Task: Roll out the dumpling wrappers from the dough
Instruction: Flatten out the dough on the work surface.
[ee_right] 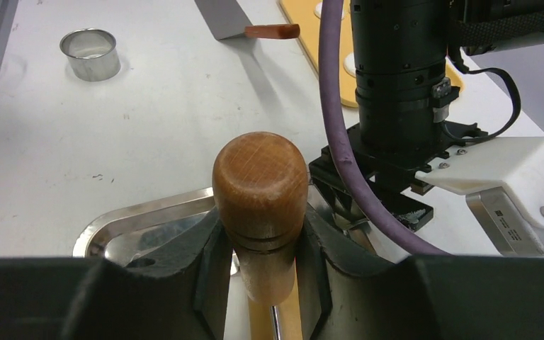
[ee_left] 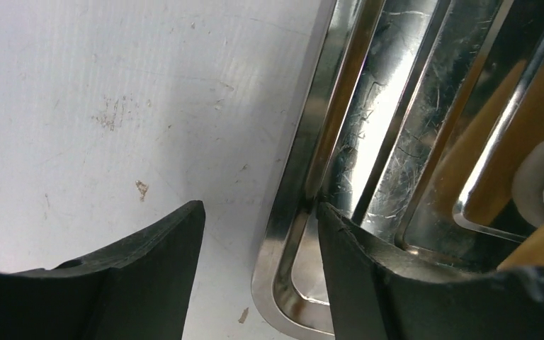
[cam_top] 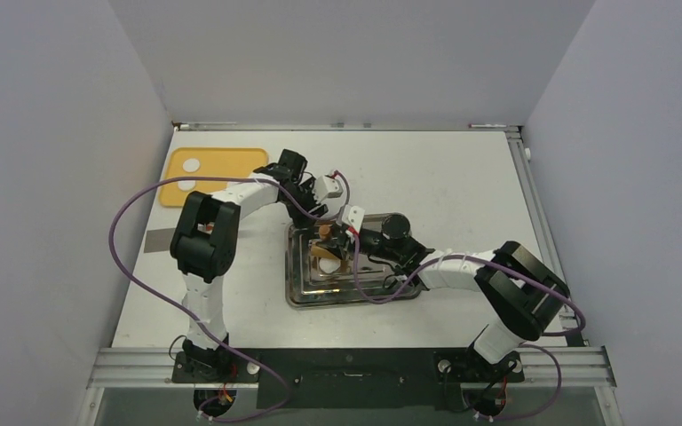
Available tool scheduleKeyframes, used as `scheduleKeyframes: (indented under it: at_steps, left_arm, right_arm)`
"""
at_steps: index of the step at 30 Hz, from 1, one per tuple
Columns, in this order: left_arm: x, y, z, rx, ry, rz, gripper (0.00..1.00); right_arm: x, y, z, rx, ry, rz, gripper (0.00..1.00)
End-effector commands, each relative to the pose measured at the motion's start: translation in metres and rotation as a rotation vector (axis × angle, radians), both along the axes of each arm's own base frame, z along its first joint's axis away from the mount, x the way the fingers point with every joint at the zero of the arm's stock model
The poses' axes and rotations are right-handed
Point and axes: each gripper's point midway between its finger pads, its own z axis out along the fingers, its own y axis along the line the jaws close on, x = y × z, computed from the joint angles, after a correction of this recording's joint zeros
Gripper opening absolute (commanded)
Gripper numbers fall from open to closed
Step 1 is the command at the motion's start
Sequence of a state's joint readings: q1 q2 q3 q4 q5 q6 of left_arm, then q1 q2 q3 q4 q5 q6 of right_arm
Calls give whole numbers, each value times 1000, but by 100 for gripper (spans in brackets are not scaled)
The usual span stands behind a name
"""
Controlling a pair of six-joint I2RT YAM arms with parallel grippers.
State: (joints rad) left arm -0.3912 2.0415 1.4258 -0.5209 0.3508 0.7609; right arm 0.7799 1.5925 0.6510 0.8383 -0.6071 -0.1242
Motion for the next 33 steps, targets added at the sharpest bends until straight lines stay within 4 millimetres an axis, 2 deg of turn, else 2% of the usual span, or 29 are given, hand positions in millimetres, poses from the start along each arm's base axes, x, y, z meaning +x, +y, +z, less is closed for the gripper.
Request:
scheduleKeyframes:
  at_steps: [1,3,7,10,14,16,22,25,29,31,33]
  left_arm:
    - [-19,15,-28,101,60,-33,52]
    - [-22,16,-28,121,40,-34,41]
    - [-29,21,-38,205,5,-40,29]
    - [-34,24,-51,318,-51,-7,10]
    - [-32,23,-54,360,-79,37,1]
    - [-30,23,-56,377,-93,48,0]
    - [-28,21,-57,389,-137,39,0]
    - [-27,21,-57,391,-142,41,0]
    - [-27,21,-57,389,-147,38,0]
    - [-27,21,-57,386,-150,36,0]
    - [-27,21,-57,387,-151,34,0]
  right_arm:
    - [-32,-3,-44,-58,113,40,8]
    - [-43,-6,-48,-64,123,34,8]
    - [-56,-14,-60,-97,143,14,8]
    - [-59,-15,-64,-107,146,2,8]
    - [-62,-17,-81,-154,175,-11,8]
    - [-62,-22,-91,-169,183,-31,8]
    - [-40,-25,-105,-214,189,-81,9]
    - [-54,-28,-116,-266,204,-71,8]
    - [-85,-28,-114,-260,225,-48,8]
    - [-87,-31,-113,-248,233,-63,8]
    - [-76,-32,-112,-248,214,-93,8]
